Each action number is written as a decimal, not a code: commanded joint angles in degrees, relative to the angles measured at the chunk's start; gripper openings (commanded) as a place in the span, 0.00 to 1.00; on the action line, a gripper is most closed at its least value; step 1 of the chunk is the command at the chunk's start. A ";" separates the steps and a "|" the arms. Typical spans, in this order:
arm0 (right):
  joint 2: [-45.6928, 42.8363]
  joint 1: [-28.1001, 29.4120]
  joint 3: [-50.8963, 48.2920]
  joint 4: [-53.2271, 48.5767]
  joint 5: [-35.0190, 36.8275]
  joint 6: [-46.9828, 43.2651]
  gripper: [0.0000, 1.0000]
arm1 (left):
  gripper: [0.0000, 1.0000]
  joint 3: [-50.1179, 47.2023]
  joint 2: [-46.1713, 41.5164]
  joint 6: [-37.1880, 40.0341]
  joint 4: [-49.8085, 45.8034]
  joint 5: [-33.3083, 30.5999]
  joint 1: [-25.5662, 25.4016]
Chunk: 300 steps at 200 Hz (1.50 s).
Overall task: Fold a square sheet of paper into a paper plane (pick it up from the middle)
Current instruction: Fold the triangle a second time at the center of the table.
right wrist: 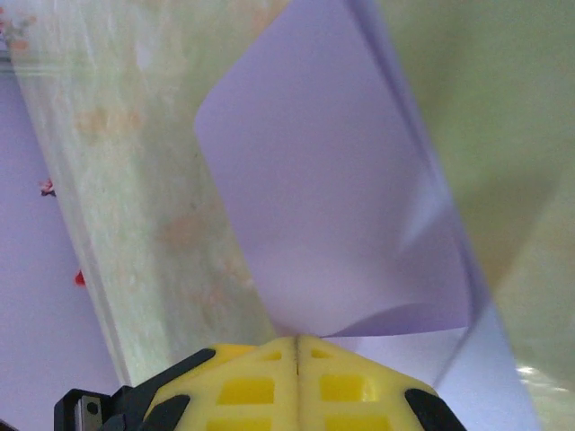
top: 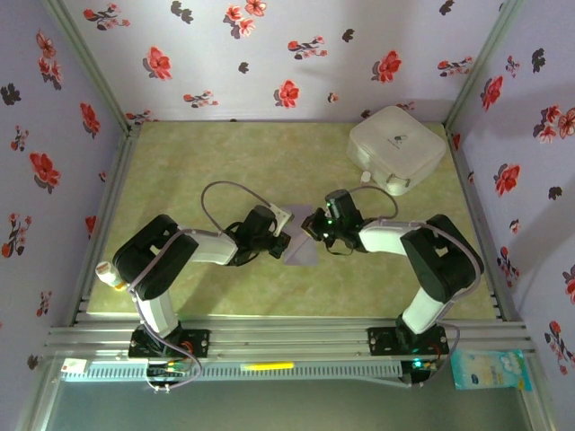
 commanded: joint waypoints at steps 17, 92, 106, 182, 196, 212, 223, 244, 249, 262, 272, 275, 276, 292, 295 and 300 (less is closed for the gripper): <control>3.91 0.85 -0.82 4.90 -2.13 2.56 0.00 | 0.00 -0.01 0.78 1.46 -4.51 0.79 0.21; 4.63 0.93 -2.69 -3.31 2.89 -0.22 0.00 | 0.00 -0.01 0.97 1.62 -4.40 0.79 0.18; 4.99 0.92 -2.78 -3.96 3.51 -0.35 0.00 | 0.00 -0.01 0.80 1.46 -4.41 0.79 0.18; 4.39 0.85 -2.69 -6.23 5.27 -0.44 0.00 | 0.27 4.01 -10.46 -5.71 -13.10 -0.36 1.61; 4.31 0.85 -2.78 -6.05 5.54 -0.14 0.00 | 0.28 4.39 -12.45 -8.50 -15.36 -0.70 2.11; 4.30 0.85 -2.83 -5.75 5.55 0.13 0.00 | 0.27 4.51 -14.00 -12.35 -17.23 1.26 2.28; 4.30 0.85 -2.78 -5.71 5.55 0.22 0.00 | 0.22 4.99 -14.25 -15.08 -19.00 4.30 2.28; 4.05 0.85 -2.78 -5.71 5.64 0.23 0.00 | 0.13 6.86 -12.88 -20.39 -21.64 11.42 2.32; 3.99 0.85 -2.78 -5.67 5.64 0.23 0.00 | 0.12 7.35 -12.39 -21.57 -22.01 13.39 2.32; 3.80 0.85 -2.87 -5.75 5.56 0.23 0.00 | 0.11 7.89 -10.98 -24.09 -21.54 17.41 2.00; 3.69 0.85 -2.87 -5.71 5.46 0.18 0.00 | 0.11 8.23 -10.13 -25.66 -21.37 18.85 1.62; 3.69 0.85 -2.87 -5.70 5.39 0.12 0.00 | 0.11 8.34 -9.90 -25.86 -21.32 19.02 1.45; 3.69 0.85 -2.87 -5.75 5.38 0.13 0.00 | 0.11 8.34 -9.83 -25.88 -21.34 19.09 1.40; 3.51 0.80 -2.87 -5.75 5.13 0.01 0.00 | 0.11 8.60 -8.82 -26.20 -21.54 19.18 0.83; 3.55 0.74 -2.80 -5.71 5.16 -0.03 0.00 | 0.11 8.67 -8.67 -26.31 -21.52 19.18 0.75; 3.60 0.84 -2.78 -5.62 4.99 -0.05 0.00 | 0.10 8.72 -8.29 -26.59 -21.38 19.17 0.58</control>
